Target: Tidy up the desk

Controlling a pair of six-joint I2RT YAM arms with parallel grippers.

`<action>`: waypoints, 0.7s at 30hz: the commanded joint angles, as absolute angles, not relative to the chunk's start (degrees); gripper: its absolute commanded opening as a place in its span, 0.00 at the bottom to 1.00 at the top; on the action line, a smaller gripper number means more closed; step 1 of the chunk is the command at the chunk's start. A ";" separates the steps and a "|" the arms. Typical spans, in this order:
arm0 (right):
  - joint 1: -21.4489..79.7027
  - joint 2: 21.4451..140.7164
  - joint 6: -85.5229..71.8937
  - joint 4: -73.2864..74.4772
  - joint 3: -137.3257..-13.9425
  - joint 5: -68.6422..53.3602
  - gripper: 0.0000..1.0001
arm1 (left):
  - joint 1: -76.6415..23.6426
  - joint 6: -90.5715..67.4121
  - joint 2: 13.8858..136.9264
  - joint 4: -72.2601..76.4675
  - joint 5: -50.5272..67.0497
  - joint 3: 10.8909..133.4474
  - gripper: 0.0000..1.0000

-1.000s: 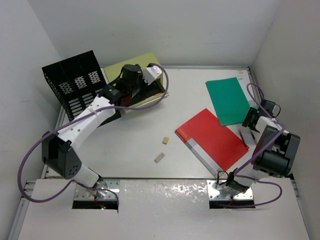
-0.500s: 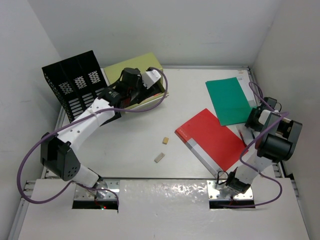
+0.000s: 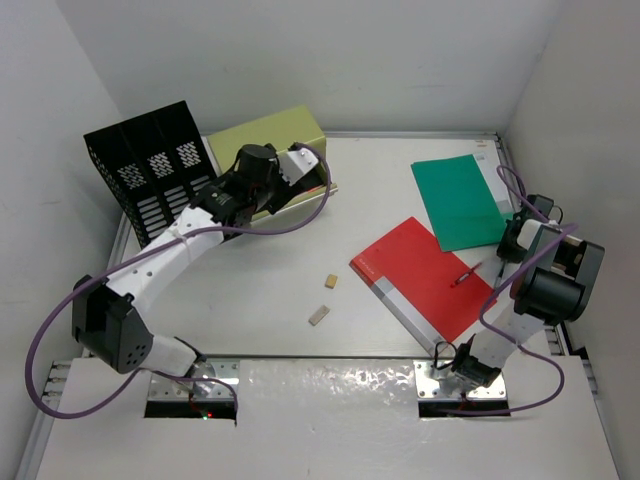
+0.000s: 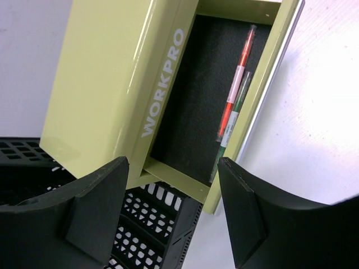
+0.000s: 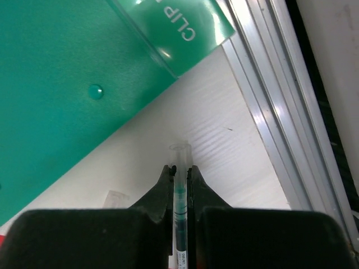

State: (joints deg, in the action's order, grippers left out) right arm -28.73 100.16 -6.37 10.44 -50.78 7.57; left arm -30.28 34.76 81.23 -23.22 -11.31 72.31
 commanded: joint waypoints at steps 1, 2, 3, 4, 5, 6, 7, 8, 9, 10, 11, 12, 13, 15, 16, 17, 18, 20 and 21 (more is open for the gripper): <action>-28.65 100.38 -6.33 17.14 -49.83 10.37 0.00 | -29.97 35.51 78.58 -19.86 -11.34 71.55 0.63; -28.65 100.37 -6.33 17.14 -49.83 10.37 0.00 | -29.97 35.51 78.57 -19.78 -11.34 71.37 0.63; -27.70 98.98 -6.33 17.05 -49.66 10.11 0.00 | -29.97 35.51 78.66 -19.51 -11.42 71.19 0.63; -26.99 98.01 -6.07 16.88 -49.57 10.19 0.00 | -30.06 35.51 78.66 -19.34 -11.51 71.19 0.63; -25.59 97.13 -6.06 16.96 -49.31 10.46 0.00 | -29.97 35.33 78.84 -19.16 -11.69 71.10 0.63; -24.88 94.94 -5.98 16.53 -48.70 11.24 0.00 | -29.97 34.90 79.01 -19.16 -11.78 71.19 0.63; -24.35 93.62 -6.06 16.00 -48.17 11.08 0.00 | -29.97 34.63 79.10 -19.25 -11.78 71.19 0.63; -24.00 92.47 -6.33 15.04 -47.29 10.55 0.00 | -29.97 34.28 79.28 -19.25 -11.69 71.28 0.63; -23.99 90.29 -6.68 12.85 -45.37 8.11 0.00 | -29.97 33.93 79.36 -19.42 -11.52 71.37 0.63; -23.99 89.57 -7.29 11.79 -44.57 8.00 0.00 | -30.06 33.58 79.45 -19.60 -11.43 71.37 0.63; -23.99 89.30 -7.47 10.73 -43.95 8.00 0.00 | -29.97 33.49 79.45 -19.77 -11.08 71.45 0.63; -23.99 89.47 -7.47 10.29 -43.77 8.17 0.00 | -30.06 33.31 79.45 -20.04 -11.07 71.46 0.63; -24.08 90.86 -7.21 10.72 -44.12 8.43 0.00 | -30.06 33.14 79.37 -20.30 -11.07 71.54 0.63; -24.08 92.80 -7.03 12.91 -46.04 8.35 0.00 | -30.06 33.05 79.10 -20.30 -11.07 71.37 0.63; -24.08 93.86 -6.94 13.18 -46.40 7.83 0.00 | -30.06 32.96 79.01 -20.13 -11.07 71.19 0.63; -24.08 93.87 -7.03 13.36 -46.58 7.91 0.00 | -29.97 32.96 78.67 -19.87 -10.99 71.02 0.63; -24.08 93.52 -7.12 13.53 -46.50 8.43 0.00 | -29.97 32.96 78.58 -19.69 -10.90 70.58 0.63; -24.08 90.99 -7.47 13.19 -45.53 10.36 0.00 | -29.97 32.96 78.40 -19.42 -10.38 70.23 0.63; -24.08 89.66 -7.47 12.66 -45.09 10.81 0.00 | -30.06 32.96 78.49 -19.42 -10.20 70.22 0.63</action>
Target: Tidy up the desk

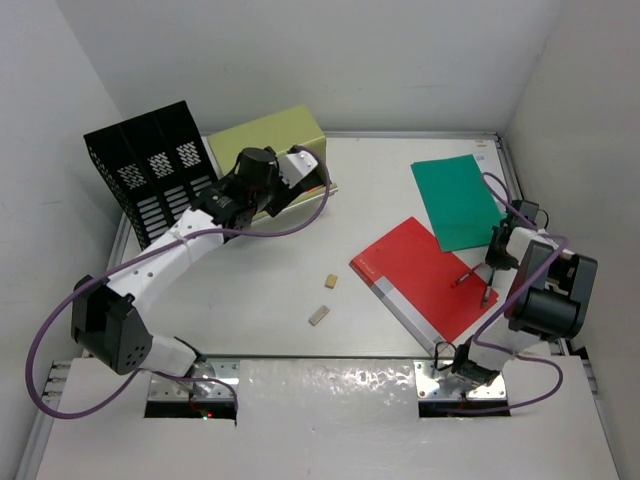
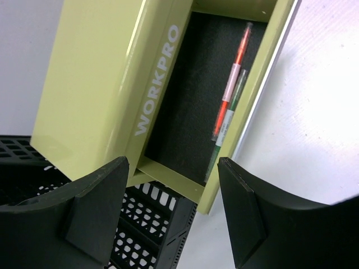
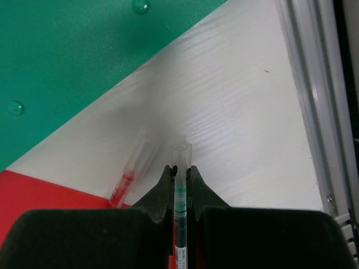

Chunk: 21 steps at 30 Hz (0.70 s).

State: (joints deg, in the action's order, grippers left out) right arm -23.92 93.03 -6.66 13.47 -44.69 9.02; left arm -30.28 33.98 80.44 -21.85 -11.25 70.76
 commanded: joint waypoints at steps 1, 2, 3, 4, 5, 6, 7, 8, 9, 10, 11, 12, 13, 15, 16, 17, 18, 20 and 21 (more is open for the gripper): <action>-24.08 87.13 -7.73 12.48 -44.74 11.25 0.00 | -30.06 33.05 78.49 -19.42 -9.85 70.14 0.63; -24.08 85.79 -7.91 12.22 -44.13 11.34 0.00 | -29.97 32.96 78.49 -19.34 -9.76 70.14 0.63; -24.08 84.48 -8.35 11.87 -43.95 11.60 0.00 | -29.97 32.96 78.40 -19.42 -9.76 70.14 0.64; -24.08 83.16 -8.35 11.69 -43.77 11.78 0.00 | -29.97 32.96 78.40 -19.42 -9.67 70.14 0.63; -24.08 80.53 -8.52 11.43 -43.77 11.34 0.00 | -29.97 32.87 78.31 -19.42 -9.67 70.05 0.63; -24.00 79.29 -8.53 11.08 -43.68 10.29 0.00 | -29.97 32.87 78.31 -19.42 -9.67 70.05 0.63; -23.99 77.89 -8.26 10.29 -43.51 8.28 0.00 | -29.97 32.87 78.22 -19.51 -9.58 70.05 0.63; -23.99 75.00 -8.17 7.76 -42.81 2.26 0.00 | -29.97 32.87 78.31 -19.60 -9.67 70.05 0.63; -23.99 73.40 -7.91 5.73 -42.19 -0.85 0.00 | -29.88 33.05 78.31 -19.69 -9.75 69.96 0.63; -23.39 71.82 -7.91 3.62 -41.40 -4.01 0.00 | -29.80 33.05 78.22 -19.86 -10.02 69.96 0.63; -22.68 68.76 -7.91 0.47 -40.27 -5.78 0.00 | -29.71 33.05 78.14 -19.95 -10.11 69.96 0.63; -21.81 67.43 -7.30 -1.04 -40.08 -6.06 0.00 | -29.53 33.13 77.96 -20.13 -10.19 70.05 0.63; -19.97 66.54 -6.77 -4.27 -39.56 -6.67 0.00 | -29.01 33.31 77.26 -20.30 -9.85 69.96 0.63; -17.77 65.30 -5.98 -6.93 -40.42 -12.45 0.00 | -27.26 33.75 75.77 -20.30 -8.27 69.79 0.63; -16.71 65.39 -5.72 -8.25 -41.21 -14.66 0.00 | -26.46 33.75 75.33 -20.39 -7.39 69.96 0.63; -15.13 65.65 -3.54 -8.26 -42.18 -16.24 0.00 | -25.41 33.49 74.97 -20.74 -6.16 70.31 0.63; -10.77 66.00 -1.51 -8.09 -44.54 -17.56 0.00 | -23.14 33.23 74.54 -22.13 -3.72 71.44 0.63; -6.09 68.27 3.22 -6.60 -48.06 -17.75 0.00 | -20.93 32.18 73.92 -23.81 -1.33 72.59 0.63; -2.32 69.51 3.43 -6.16 -52.43 -18.54 0.00 | -18.57 31.91 72.87 -24.95 1.38 73.12 0.63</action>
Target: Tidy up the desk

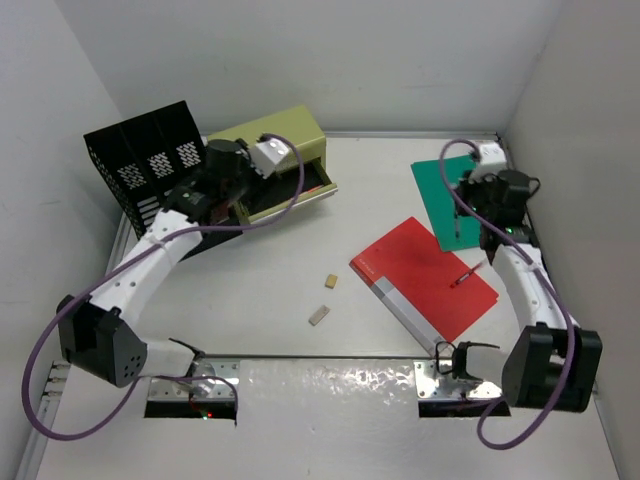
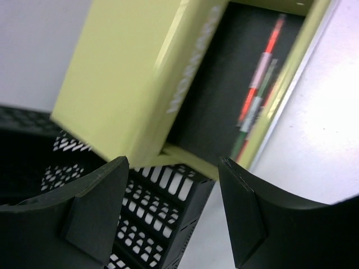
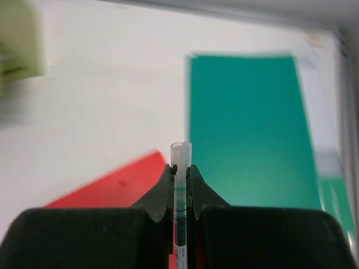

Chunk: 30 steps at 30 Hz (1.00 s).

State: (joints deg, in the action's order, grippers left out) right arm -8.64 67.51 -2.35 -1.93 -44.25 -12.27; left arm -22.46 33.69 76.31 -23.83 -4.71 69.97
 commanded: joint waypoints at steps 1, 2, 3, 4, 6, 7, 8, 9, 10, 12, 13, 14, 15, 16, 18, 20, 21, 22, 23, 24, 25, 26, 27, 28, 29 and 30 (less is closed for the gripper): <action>-0.63 70.65 3.60 -6.15 -54.65 -19.85 0.00 | -17.50 31.30 72.17 -25.22 2.54 73.12 0.63; 4.34 71.97 4.47 -6.59 -56.58 -21.43 0.00 | -15.14 31.12 70.68 -25.75 4.20 73.04 0.63; 7.44 74.24 6.40 -7.03 -60.43 -22.23 0.00 | -13.90 30.77 70.06 -26.01 4.83 72.86 0.63; 10.17 75.57 12.33 -6.86 -62.56 -22.41 0.00 | -12.93 30.50 69.53 -26.36 5.18 72.86 0.63; 19.13 80.73 19.21 -6.77 -68.17 -22.59 0.00 | -9.78 29.97 68.82 -27.59 5.54 73.56 0.63; 21.60 82.86 26.47 -5.72 -70.55 -22.85 0.00 | -8.89 29.45 68.73 -27.86 5.54 73.74 0.63; 26.32 85.49 30.02 -4.67 -73.10 -23.29 0.00 | -7.14 29.10 68.56 -28.04 5.36 73.91 0.63; 28.63 91.09 33.63 -1.44 -78.95 -23.12 0.00 | -6.25 28.31 68.38 -28.12 5.45 74.00 0.63; 30.57 94.10 40.36 0.33 -82.23 -22.68 0.00 | -5.46 27.95 68.20 -28.30 5.45 74.09 0.63; 35.49 99.90 45.33 4.81 -91.17 -20.40 0.00 | -3.35 26.64 67.59 -28.48 5.27 73.92 0.63; 36.46 105.41 48.83 5.36 -93.84 -18.65 0.00 | -2.73 26.37 67.41 -28.48 5.27 73.65 0.63; 37.95 107.90 50.43 5.54 -95.96 -18.11 0.00 | -1.59 26.19 66.72 -28.39 5.19 72.78 0.63; 38.58 110.19 52.02 4.49 -98.85 -17.76 0.00 | -1.23 26.19 66.36 -28.21 5.01 72.16 0.63; 39.11 114.04 54.55 3.00 -99.57 -16.27 0.00 | -0.88 26.45 66.10 -27.95 4.75 71.64 0.63; 40.16 116.88 55.46 -2.86 -100.11 -15.03 0.00 | -0.26 26.63 65.66 -27.60 2.91 70.49 0.63; 40.51 120.04 55.37 -3.78 -101.59 -15.99 0.00 | -0.09 27.68 65.39 -28.21 2.90 70.05 0.63; 40.52 120.75 55.11 -3.34 -101.78 -16.26 0.00 | -0.09 27.95 65.22 -28.30 2.99 69.87 0.63; 40.78 121.54 54.85 -3.60 -101.69 -16.61 0.00 | -0.09 28.12 65.13 -28.65 2.99 69.61 0.63; 40.87 121.64 54.23 -4.56 -100.04 -16.70 0.00 | -0.09 28.21 64.95 -28.74 2.99 69.52 0.63; 40.78 121.55 52.05 -8.57 -98.71 -16.44 0.02 | -0.09 28.39 64.95 -28.74 2.99 69.26 0.63; 40.87 121.47 51.34 -10.61 -97.31 -16.26 0.05 | -0.09 28.48 64.86 -28.22 2.64 68.56 0.63; 40.78 121.03 51.15 -11.59 -95.47 -16.09 0.10 | -0.09 28.48 64.86 -27.86 2.55 68.21 0.63; 40.78 120.68 50.37 -11.86 -94.75 -16.26 0.42 | -0.09 28.48 64.86 -27.51 2.55 67.94 0.63; 40.87 120.24 49.40 -12.47 -93.96 -16.35 0.60 | -0.09 28.48 65.12 -26.90 2.55 67.50 0.63; 40.78 119.19 48.52 -14.92 -92.13 -16.26 0.65 | -0.09 28.56 65.30 -26.72 2.81 67.33 0.63; 40.87 118.40 46.60 -16.59 -91.15 -15.82 0.66 | -0.09 28.56 65.39 -26.63 3.25 67.32 0.63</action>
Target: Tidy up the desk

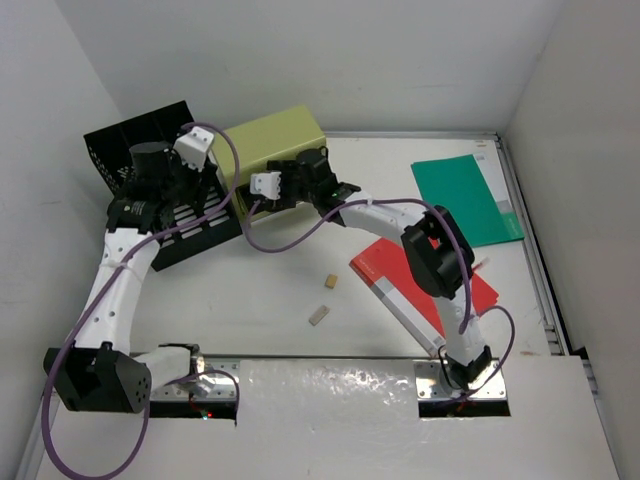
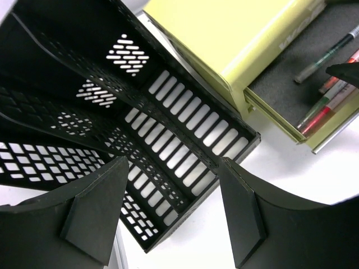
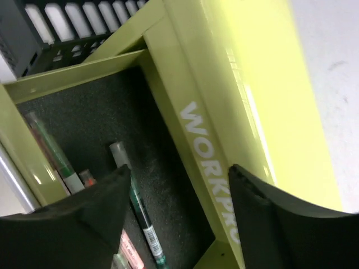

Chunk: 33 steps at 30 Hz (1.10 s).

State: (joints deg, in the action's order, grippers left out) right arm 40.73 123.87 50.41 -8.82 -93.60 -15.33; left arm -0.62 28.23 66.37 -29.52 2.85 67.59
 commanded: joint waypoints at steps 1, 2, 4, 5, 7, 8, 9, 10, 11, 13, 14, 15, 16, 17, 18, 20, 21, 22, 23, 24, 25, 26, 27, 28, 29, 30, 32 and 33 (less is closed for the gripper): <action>40.78 117.61 45.19 -18.70 -89.32 -15.21 0.70 | -0.09 28.65 65.74 -26.63 4.12 67.50 0.63; 40.87 115.86 41.96 -22.20 -88.77 -13.90 0.72 | -0.09 28.48 65.83 -26.72 4.48 67.59 0.63; 40.70 113.83 38.43 -24.07 -88.42 -12.40 0.77 | -0.09 28.48 65.74 -26.81 5.62 67.68 0.63; 40.69 111.47 36.41 -24.69 -88.50 -11.35 0.79 | -0.09 28.39 65.83 -26.81 5.97 67.68 0.63; 40.78 108.39 29.12 -23.65 -88.42 -6.78 0.83 | -0.09 28.48 66.00 -26.54 6.94 67.59 0.63; 40.69 106.37 26.48 -20.77 -87.98 -4.77 0.86 | -0.09 28.56 66.09 -26.46 7.12 67.50 0.63; 40.43 101.74 21.32 -18.57 -87.28 -0.66 0.88 | -0.09 28.48 66.18 -26.28 7.21 67.50 0.63; 40.08 99.17 18.75 -15.85 -85.27 1.39 0.90 | -0.09 28.48 66.18 -26.02 7.38 67.15 0.63; 39.47 96.53 16.11 -9.64 -83.86 3.49 0.93 | -0.09 28.65 66.09 -26.02 7.47 66.97 0.63; 35.88 88.71 6.45 -2.59 -79.14 9.02 0.94 | -0.09 28.83 66.01 -25.84 7.99 66.53 0.63; 33.95 86.16 -0.89 3.80 -76.84 10.44 0.94 | -0.09 29.18 66.09 -25.67 8.09 66.27 0.63; 29.31 80.74 -5.14 6.04 -70.38 12.37 0.94 | -0.09 29.44 66.09 -25.32 8.87 65.83 0.63; 25.96 77.81 -8.93 8.24 -66.22 12.13 0.94 | -0.09 29.79 66.35 -25.14 9.22 65.74 0.63; 19.92 74.83 -15.40 7.91 -61.31 11.78 0.94 | -0.09 29.97 66.71 -24.96 9.58 65.66 0.63; 16.82 68.97 -17.90 7.13 -51.86 11.95 0.94 | -0.09 29.97 67.67 -24.35 10.10 65.74 0.63; 11.80 64.18 -22.91 5.80 -44.16 14.58 0.94 | -0.09 30.15 68.38 -23.38 10.02 65.66 0.63; 7.51 62.16 -23.64 6.24 -39.16 15.29 0.94 | -0.09 30.15 68.73 -22.60 10.28 65.65 0.63; 5.64 59.27 -25.21 7.02 -37.28 15.99 0.93 | -0.09 30.41 68.90 -22.41 10.28 65.57 0.63; 2.41 58.37 -26.36 7.12 -35.35 16.00 0.92 | -0.09 30.67 68.82 -22.41 11.15 65.31 0.63; 0.89 57.66 -27.59 6.77 -31.85 15.13 0.90 | -0.09 30.85 68.91 -22.41 11.51 65.04 0.63; -0.34 57.57 -29.95 5.55 -30.42 12.77 0.89 | -0.09 31.37 68.91 -22.41 11.77 64.87 0.63; -4.09 58.26 -30.93 5.02 -29.19 11.87 0.88 | -0.09 31.64 69.17 -22.33 12.30 64.52 0.63; -5.44 59.23 -31.72 4.84 -28.14 11.34 0.83 | -0.09 31.73 69.43 -22.24 12.04 64.42 0.63; -6.67 62.46 -32.60 5.27 -28.30 11.16 0.80 | -0.09 31.82 69.52 -22.15 11.87 64.34 0.63; -8.25 64.40 -32.52 6.14 -28.91 11.25 0.76 | -0.09 31.82 69.78 -21.71 11.34 64.16 0.63; -8.70 66.25 -32.52 6.94 -30.13 11.51 0.75 | -0.09 31.90 69.70 -21.54 11.08 63.81 0.63; -9.23 70.65 -32.96 7.65 -30.76 12.12 0.70 | -0.09 32.69 69.52 -21.36 10.20 62.94 0.63; -9.14 71.71 -33.13 7.12 -30.76 12.74 0.70 | -0.09 33.04 69.52 -21.27 9.85 62.67 0.63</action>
